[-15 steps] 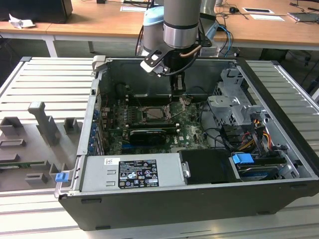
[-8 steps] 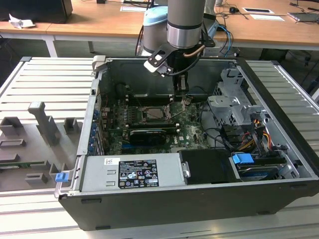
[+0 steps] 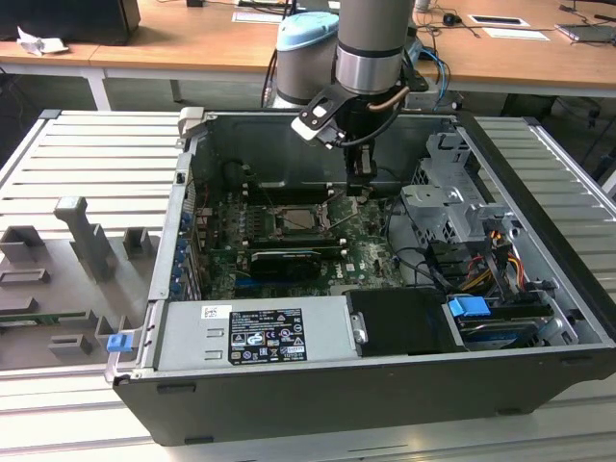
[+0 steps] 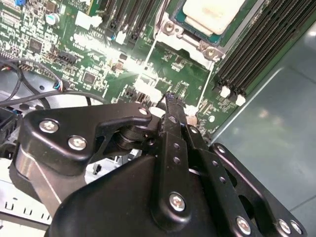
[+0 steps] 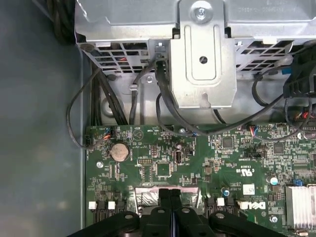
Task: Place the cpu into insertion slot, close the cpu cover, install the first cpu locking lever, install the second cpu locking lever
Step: 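Close the cpu cover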
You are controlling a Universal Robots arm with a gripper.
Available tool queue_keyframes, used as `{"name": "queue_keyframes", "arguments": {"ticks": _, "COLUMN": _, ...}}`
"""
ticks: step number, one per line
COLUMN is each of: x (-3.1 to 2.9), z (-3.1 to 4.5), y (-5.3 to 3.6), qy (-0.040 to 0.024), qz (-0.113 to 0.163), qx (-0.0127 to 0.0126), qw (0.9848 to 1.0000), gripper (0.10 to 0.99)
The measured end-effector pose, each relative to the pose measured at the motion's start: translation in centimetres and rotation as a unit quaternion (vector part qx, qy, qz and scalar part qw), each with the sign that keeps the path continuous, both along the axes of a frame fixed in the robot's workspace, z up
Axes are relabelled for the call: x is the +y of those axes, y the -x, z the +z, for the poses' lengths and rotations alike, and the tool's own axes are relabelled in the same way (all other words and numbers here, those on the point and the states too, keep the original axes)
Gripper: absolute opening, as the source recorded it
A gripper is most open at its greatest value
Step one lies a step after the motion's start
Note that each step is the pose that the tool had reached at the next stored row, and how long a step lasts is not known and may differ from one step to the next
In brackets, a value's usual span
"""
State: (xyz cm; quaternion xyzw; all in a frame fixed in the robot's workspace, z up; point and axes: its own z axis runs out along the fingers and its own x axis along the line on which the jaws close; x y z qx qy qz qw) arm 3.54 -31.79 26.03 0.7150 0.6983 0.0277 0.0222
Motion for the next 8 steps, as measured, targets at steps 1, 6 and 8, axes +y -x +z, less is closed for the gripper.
{"name": "queue_keyframes", "arguments": {"ticks": 1, "x": 0.01, "z": 0.0, "y": -0.33, "qy": 0.0, "qz": 0.0, "qx": 0.0, "qw": 1.0, "gripper": 0.106}}
{"name": "queue_keyframes", "arguments": {"ticks": 6, "x": 0.1, "z": -0.05, "y": -1.41, "qy": 0.0001, "qz": 0.0, "qx": 0.0002, "qw": 1.0, "gripper": 0.106}}
{"name": "queue_keyframes", "arguments": {"ticks": 8, "x": 0.12, "z": -0.18, "y": -1.68, "qy": 0.0, "qz": 0.0, "qx": 0.0002, "qw": 1.0, "gripper": 0.106}}
